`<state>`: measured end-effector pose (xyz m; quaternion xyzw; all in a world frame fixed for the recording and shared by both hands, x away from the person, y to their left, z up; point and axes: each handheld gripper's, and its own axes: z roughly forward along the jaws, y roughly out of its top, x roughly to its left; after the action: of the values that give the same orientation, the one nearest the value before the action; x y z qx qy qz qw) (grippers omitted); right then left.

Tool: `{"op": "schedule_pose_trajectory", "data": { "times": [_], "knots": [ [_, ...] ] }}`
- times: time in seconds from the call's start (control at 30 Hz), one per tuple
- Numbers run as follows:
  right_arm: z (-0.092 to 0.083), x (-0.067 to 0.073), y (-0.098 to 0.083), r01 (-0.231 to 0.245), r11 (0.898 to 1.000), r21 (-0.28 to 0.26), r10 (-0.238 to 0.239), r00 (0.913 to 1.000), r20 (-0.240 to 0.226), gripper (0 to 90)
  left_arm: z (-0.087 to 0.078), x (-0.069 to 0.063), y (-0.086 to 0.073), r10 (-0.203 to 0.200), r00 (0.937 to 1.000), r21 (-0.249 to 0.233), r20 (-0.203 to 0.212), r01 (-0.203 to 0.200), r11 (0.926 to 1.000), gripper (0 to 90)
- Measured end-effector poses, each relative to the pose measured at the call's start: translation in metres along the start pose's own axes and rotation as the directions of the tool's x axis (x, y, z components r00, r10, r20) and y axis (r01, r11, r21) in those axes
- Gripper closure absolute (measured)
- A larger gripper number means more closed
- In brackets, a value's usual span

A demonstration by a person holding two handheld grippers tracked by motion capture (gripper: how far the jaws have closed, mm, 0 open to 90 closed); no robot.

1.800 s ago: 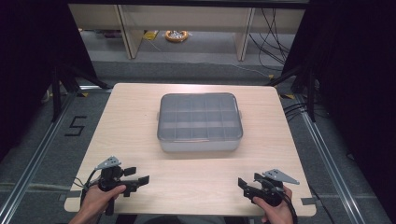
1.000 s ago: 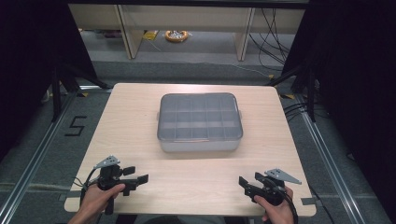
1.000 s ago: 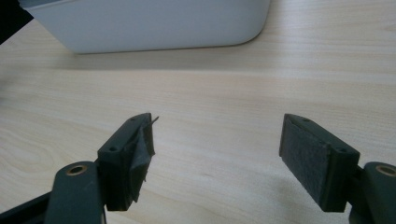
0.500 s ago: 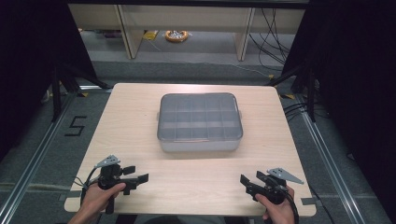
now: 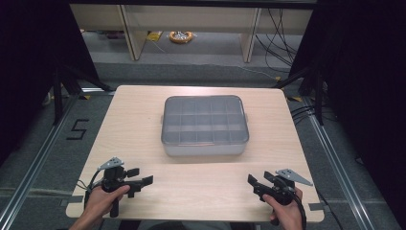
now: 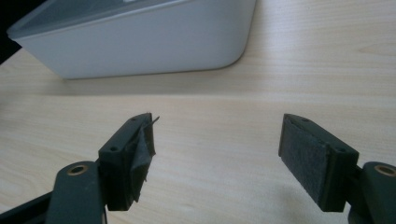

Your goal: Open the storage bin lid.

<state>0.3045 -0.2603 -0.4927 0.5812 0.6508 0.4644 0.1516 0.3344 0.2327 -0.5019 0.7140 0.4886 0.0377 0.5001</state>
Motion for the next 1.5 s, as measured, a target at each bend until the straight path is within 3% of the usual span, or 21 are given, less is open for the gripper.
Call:
{"op": "schedule_pose_trajectory", "data": {
  "times": [0.03,0.07,0.1,0.13,0.2,0.23,0.27,0.3,0.33,0.4,0.43,0.47,0.5,0.57,0.6,0.63,0.9,1.13,1.33,1.47,1.5],
  "knots": [
    [0.001,-0.004,0.002,0.048,0.999,-0.011,-0.048,0.9988,0.004,27.5,0.000,0.000,0.000,-0.003,1.0000,0.000,0.000,0.003,1.0000,17.5],
    [0.001,-0.004,0.002,0.048,0.999,-0.011,-0.048,0.9988,0.004,27.5,0.000,0.000,0.000,-0.003,1.0000,0.000,0.000,0.003,1.0000,17.5],
    [0.002,-0.002,0.004,-0.012,1.000,-0.024,0.011,0.9999,-0.011,27.3,0.001,0.000,0.001,-0.007,1.0000,-0.003,0.001,0.007,1.0000,17.5],
    [0.004,-0.005,0.005,0.024,0.999,-0.036,-0.024,0.9996,-0.014,27.3,0.001,0.001,0.002,-0.006,1.0000,-0.003,0.002,0.006,1.0000,17.5],
    [0.006,-0.008,0.006,0.010,0.999,-0.053,-0.011,0.9997,-0.021,25.4,0.003,0.001,0.002,-0.007,0.9999,-0.011,-0.008,0.006,0.9999,17.5],
    [0.005,-0.009,0.008,-0.001,0.999,-0.053,-0.001,0.9993,-0.037,24.5,0.004,0.001,0.003,-0.011,0.9999,-0.005,0.002,0.011,0.9999,17.5],
    [0.005,-0.006,0.009,-0.058,0.998,-0.037,0.056,0.9972,-0.050,24.4,0.004,0.001,0.003,-0.011,0.9999,-0.005,0.002,0.011,0.9999,17.5],
    [0.008,-0.012,0.010,-0.004,0.998,-0.065,0.002,0.9993,-0.039,24.3,0.006,0.002,0.004,-0.017,0.9998,-0.004,0.008,0.017,0.9998,17.5],
    [0.008,-0.013,0.012,0.000,0.998,-0.063,-0.003,0.9993,-0.037,24.3,0.006,0.003,0.004,-0.014,0.9999,-0.001,0.007,0.014,0.9999,17.5],
    [0.010,-0.013,0.015,-0.009,0.997,-0.073,0.006,0.9992,-0.040,24.0,0.007,0.004,0.006,-0.025,0.9997,-0.014,0.002,0.025,0.9996,17.5],
    [0.009,-0.010,0.017,-0.052,0.997,-0.055,0.050,0.9981,-0.036,24.0,0.007,0.005,0.007,-0.020,0.9998,-0.013,0.003,0.020,0.9997,17.5],
    [0.011,-0.014,0.020,-0.010,0.998,-0.069,0.007,0.9992,-0.039,23.9,0.007,0.006,0.008,-0.026,0.9997,-0.013,0.002,0.026,0.9996,17.5],
    [0.011,-0.011,0.022,-0.043,0.997,-0.060,0.041,0.9985,-0.036,23.9,0.007,0.007,0.009,-0.030,0.9996,-0.018,0.002,0.030,0.9994,17.5],
    [0.014,-0.015,0.027,-0.004,0.997,-0.077,0.001,0.9994,-0.035,24.1,0.007,0.008,0.012,-0.040,0.9991,-0.016,0.013,0.040,0.9991,17.5],
    [0.013,-0.012,0.029,-0.050,0.997,-0.063,0.048,0.9982,-0.038,24.3,0.008,0.009,0.014,-0.047,0.9988,-0.022,0.017,0.047,0.9986,17.5],
    [0.013,-0.012,0.029,-0.050,0.997,-0.063,0.048,0.9982,-0.038,24.3,0.008,0.009,0.014,-0.047,0.9988,-0.022,0.017,0.047,0.9986,17.5],
    [0.024,-0.023,0.061,-0.144,0.988,-0.057,0.137,0.9846,-0.108,28.6,0.013,0.018,0.033,-0.097,0.9949,-0.055,0.026,0.098,0.9937,17.5],
    [0.040,-0.030,0.089,-0.110,0.991,-0.080,0.102,0.9895,-0.103,32.3,0.016,0.029,0.060,-0.108,0.9939,-0.055,0.022,0.109,0.9925,18.6],
    [0.052,-0.029,0.113,-0.127,0.989,-0.072,0.118,0.9860,-0.117,34.8,0.025,0.036,0.077,-0.146,0.9891,-0.058,0.022,0.147,0.9874,19.0],
    [0.067,-0.036,0.132,-0.127,0.989,-0.074,0.120,0.9883,-0.095,37.1,0.035,0.042,0.089,-0.167,0.9857,-0.060,0.024,0.168,0.9839,20.9],
    [0.069,-0.034,0.134,-0.159,0.985,-0.061,0.153,0.9837,-0.095,37.6,0.038,0.044,0.093,-0.176,0.9841,-0.064,0.027,0.177,0.9821,21.3]
  ]
}}
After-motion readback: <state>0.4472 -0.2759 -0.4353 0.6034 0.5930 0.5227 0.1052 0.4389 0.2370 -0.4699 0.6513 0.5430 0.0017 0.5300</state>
